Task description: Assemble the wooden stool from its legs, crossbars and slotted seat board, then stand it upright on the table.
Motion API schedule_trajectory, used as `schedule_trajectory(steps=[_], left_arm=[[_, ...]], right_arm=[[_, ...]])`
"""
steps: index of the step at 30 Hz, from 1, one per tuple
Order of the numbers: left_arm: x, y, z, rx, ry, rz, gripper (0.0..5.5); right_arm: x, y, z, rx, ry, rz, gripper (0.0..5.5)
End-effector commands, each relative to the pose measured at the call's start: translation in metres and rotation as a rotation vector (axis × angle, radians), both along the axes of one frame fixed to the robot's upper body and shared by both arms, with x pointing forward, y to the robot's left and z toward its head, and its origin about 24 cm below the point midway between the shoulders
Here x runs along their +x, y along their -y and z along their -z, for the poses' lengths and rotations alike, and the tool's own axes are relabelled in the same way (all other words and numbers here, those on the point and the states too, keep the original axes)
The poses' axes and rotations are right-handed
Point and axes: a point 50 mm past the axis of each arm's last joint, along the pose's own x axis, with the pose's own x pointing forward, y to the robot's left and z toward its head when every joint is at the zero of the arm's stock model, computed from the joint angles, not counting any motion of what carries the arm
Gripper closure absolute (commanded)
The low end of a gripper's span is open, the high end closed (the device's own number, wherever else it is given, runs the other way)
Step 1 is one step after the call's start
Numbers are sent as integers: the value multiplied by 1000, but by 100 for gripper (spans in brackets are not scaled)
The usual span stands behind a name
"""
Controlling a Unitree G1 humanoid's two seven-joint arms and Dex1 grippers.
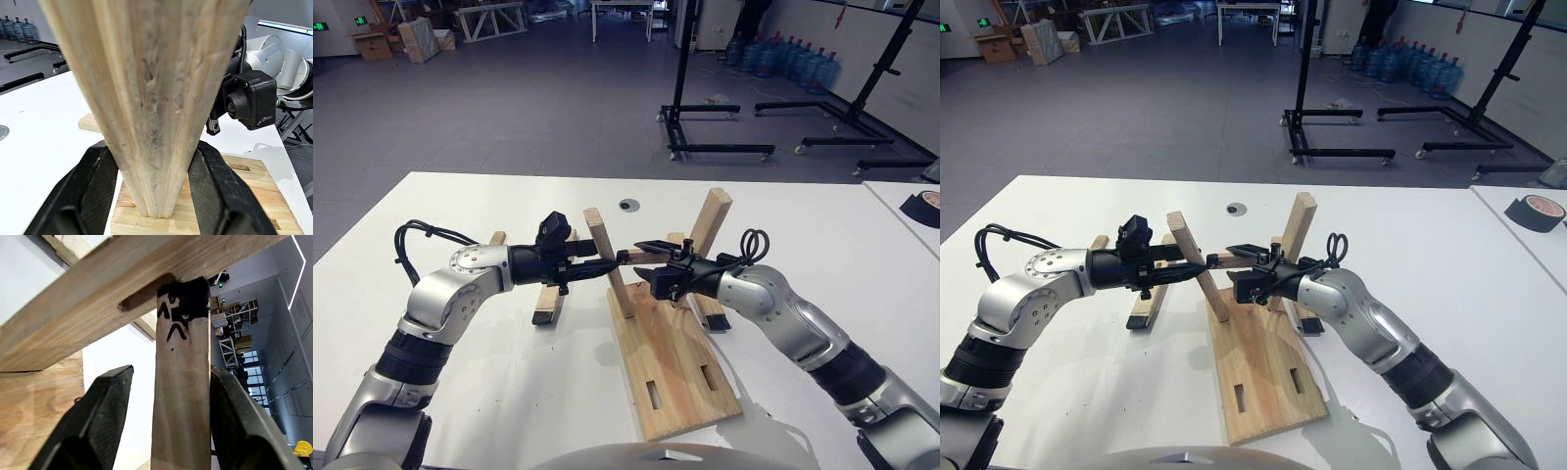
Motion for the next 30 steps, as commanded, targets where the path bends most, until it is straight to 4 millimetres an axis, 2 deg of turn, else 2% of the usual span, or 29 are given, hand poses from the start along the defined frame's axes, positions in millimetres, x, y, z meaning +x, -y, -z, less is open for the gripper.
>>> schedule_trajectory(steps=[1, 5, 8, 12, 19, 26, 30], left_arm=[[4, -30, 44, 235, -134, -226, 349], [5, -30, 43, 244, -129, -225, 349], [5, -31, 43, 249, -127, -224, 349], [3, -33, 45, 255, -130, -224, 349], [0, -41, 43, 281, -128, -211, 349], [-6, -46, 44, 291, -146, -207, 349], [-5, -49, 42, 300, -146, -206, 349]], right_arm=[[-80, 36, 138, -434, -597, 1, 351], [-70, 30, 135, -415, -460, 27, 385], [-54, 13, 135, -394, -348, 48, 412], [-50, 6, 135, -349, -255, 77, 423], [-44, 32, 148, -247, -277, 203, 424], [-61, 50, 155, -137, -271, 251, 424], [-60, 53, 148, -100, -263, 274, 424]])
